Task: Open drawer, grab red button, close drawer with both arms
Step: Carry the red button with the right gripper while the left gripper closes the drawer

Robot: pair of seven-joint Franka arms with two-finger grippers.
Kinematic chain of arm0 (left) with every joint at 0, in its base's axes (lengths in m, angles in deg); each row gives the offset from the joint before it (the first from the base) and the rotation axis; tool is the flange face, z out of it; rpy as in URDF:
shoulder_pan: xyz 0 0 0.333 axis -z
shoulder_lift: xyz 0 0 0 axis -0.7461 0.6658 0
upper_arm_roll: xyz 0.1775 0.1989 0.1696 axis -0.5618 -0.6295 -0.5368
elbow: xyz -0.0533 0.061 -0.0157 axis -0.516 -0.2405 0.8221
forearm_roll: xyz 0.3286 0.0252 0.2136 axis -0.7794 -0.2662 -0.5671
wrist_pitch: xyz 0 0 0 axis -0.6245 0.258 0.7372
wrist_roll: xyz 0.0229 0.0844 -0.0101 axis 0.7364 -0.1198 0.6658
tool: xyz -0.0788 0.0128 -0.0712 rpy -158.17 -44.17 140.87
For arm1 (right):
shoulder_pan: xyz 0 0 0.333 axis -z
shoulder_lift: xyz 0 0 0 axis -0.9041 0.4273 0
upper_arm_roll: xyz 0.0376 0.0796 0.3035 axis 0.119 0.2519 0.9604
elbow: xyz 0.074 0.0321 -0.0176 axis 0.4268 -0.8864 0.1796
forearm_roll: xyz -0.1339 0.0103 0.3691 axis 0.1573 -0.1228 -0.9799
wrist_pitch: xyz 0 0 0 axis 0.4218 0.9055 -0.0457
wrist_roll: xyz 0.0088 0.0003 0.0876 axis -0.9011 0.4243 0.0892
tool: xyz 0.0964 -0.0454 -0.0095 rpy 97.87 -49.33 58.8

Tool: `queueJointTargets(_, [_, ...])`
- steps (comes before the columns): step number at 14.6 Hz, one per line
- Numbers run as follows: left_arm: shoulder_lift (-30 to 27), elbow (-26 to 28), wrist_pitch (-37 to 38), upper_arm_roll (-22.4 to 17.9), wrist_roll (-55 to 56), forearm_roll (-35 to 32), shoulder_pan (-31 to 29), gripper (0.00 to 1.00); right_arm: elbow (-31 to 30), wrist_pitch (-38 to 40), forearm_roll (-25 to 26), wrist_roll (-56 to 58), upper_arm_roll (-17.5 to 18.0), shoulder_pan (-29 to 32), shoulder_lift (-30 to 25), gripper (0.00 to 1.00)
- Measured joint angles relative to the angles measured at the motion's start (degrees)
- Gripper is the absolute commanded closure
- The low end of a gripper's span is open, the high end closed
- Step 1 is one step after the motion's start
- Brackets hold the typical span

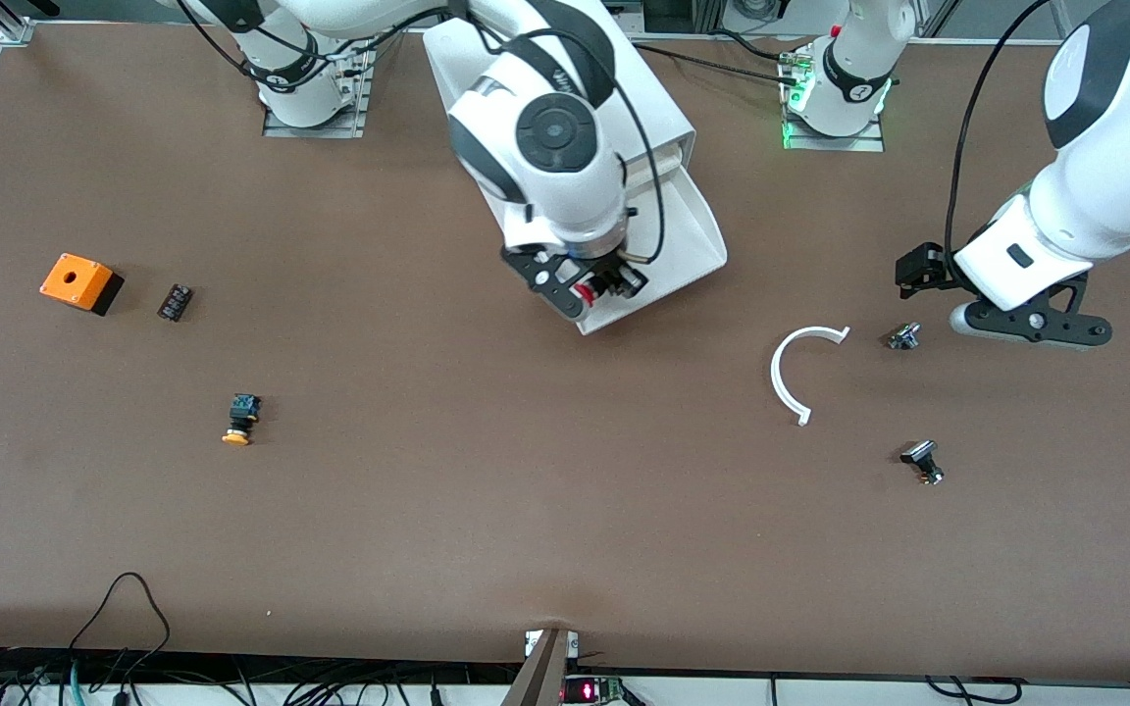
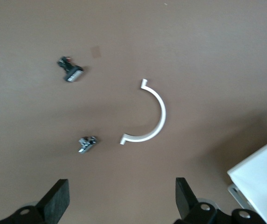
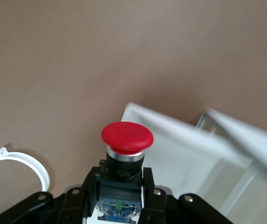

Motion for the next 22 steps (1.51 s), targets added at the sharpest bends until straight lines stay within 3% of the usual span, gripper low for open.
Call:
queueJointTargets(5, [5.8, 1.3, -1.7, 0.5, 6.5, 5.1, 1.7, 0.0, -0.1, 9.5, 0.0, 28.0, -0.4, 11.4, -1.4, 1.0])
queueJointTargets(10, [10.1, 9.7, -18.8, 0.9, 24.4, 5.1, 8.4, 0.01, -7.7, 8.7, 0.0, 50.7, -0.5, 23.1, -3.8, 1.0])
queueJointTargets(15, [10.5, 19.8, -35.7, 1.2, 46.5, 2.0, 17.7, 0.01, -26.3, -6.1, 0.0, 67.0, -0.6, 31.5, -8.5, 1.0])
queueJointTargets(18, [11.4, 20.9, -37.0, 1.3, 53.5, -1.7, 19.4, 0.01, -36.9, -16.1, 0.0, 73.8, -1.1, 35.0, -10.5, 1.0])
queueJointTargets(22, [12.3, 22.2, -37.0, 2.5, 56.1, -1.8, 22.8, 0.01, -45.9, -25.9, 0.0, 80.3, -4.5, 35.5, -11.7, 1.0])
